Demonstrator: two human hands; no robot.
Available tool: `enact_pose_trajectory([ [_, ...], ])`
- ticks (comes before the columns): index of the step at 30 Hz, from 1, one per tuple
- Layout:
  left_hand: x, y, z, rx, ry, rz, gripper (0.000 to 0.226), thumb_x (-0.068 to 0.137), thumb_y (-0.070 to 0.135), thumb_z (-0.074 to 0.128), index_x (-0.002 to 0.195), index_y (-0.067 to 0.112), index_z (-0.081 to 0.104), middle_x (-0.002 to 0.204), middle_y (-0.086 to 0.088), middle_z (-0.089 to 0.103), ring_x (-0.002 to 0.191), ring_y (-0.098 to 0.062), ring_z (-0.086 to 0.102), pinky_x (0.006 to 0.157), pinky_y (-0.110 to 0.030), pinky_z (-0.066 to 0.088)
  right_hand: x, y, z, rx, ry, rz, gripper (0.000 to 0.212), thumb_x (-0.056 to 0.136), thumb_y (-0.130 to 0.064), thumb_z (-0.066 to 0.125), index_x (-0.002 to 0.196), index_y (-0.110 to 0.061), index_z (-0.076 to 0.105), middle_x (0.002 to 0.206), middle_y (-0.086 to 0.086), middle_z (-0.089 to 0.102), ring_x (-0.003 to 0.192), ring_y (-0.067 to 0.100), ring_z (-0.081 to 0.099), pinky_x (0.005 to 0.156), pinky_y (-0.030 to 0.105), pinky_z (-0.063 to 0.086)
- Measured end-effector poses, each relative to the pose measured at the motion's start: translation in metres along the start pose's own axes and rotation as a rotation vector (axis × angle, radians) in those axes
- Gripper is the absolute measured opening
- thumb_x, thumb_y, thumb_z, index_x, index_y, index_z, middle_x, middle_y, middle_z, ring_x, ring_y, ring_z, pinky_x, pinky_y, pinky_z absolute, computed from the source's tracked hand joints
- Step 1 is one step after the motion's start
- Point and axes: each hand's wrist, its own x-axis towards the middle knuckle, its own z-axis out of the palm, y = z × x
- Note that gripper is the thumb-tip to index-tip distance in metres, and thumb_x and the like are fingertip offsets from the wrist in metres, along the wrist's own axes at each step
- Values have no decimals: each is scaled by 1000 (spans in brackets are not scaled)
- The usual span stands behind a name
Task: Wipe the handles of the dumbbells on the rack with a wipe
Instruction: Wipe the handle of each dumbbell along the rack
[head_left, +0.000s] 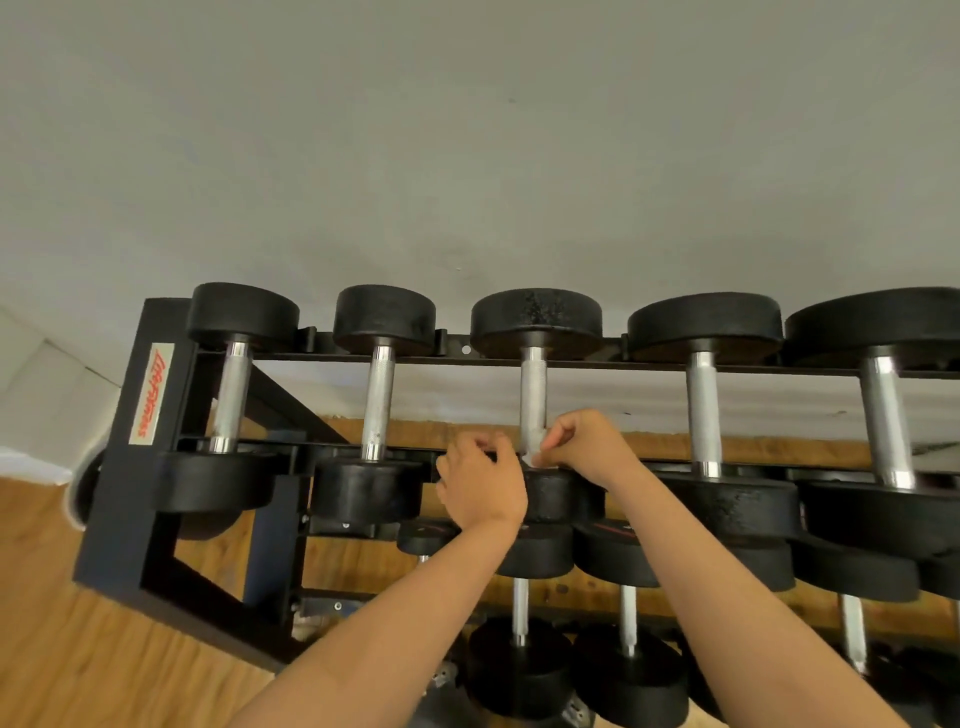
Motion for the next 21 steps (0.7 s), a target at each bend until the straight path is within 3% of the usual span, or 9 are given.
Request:
enact_pose_trajectory([
  [5, -4, 3, 8, -142, 35, -85, 14, 96, 37, 51, 99, 24, 54, 103, 6, 55, 100, -17, 51, 90, -37, 43, 6, 0, 2, -1, -15, -40, 26, 71, -8, 82, 58, -18, 62, 72, -2, 65, 76, 12, 64, 80, 28, 53],
  [10, -8, 1, 9, -243, 74, -103, 6, 96, 27, 51, 98, 23, 55, 106, -1, 54, 88, -15, 51, 79, -31, 40, 6, 9, -5, 19, -63, -40, 26, 76, -10, 79, 59, -20, 62, 75, -3, 64, 78, 8, 62, 83, 26, 51],
  [16, -5, -4, 13, -295, 99, -94, 8, 97, 26, 51, 98, 22, 57, 107, -7, 59, 86, -17, 57, 78, -33, 47, 10, 2, -5, -29, -78, -56, 25, 77, -9, 78, 62, -18, 61, 75, -2, 63, 81, 12, 63, 79, 26, 51],
  [19, -2, -8, 16, -298, 100, -90, 9, 96, 27, 51, 97, 22, 59, 107, -8, 61, 85, -18, 58, 82, -39, 50, 13, 2, 3, -98, -29, -33, 13, 77, -13, 78, 74, -13, 65, 85, 1, 66, 88, 14, 64, 84, 29, 53],
  [21, 0, -11, 17, -287, 108, -83, 10, 96, 27, 50, 96, 22, 59, 105, -9, 61, 86, -20, 58, 83, -41, 50, 14, -3, 11, -213, 22, -23, 19, 79, -18, 76, 93, -8, 67, 98, 6, 67, 96, 19, 65, 79, 28, 53],
])
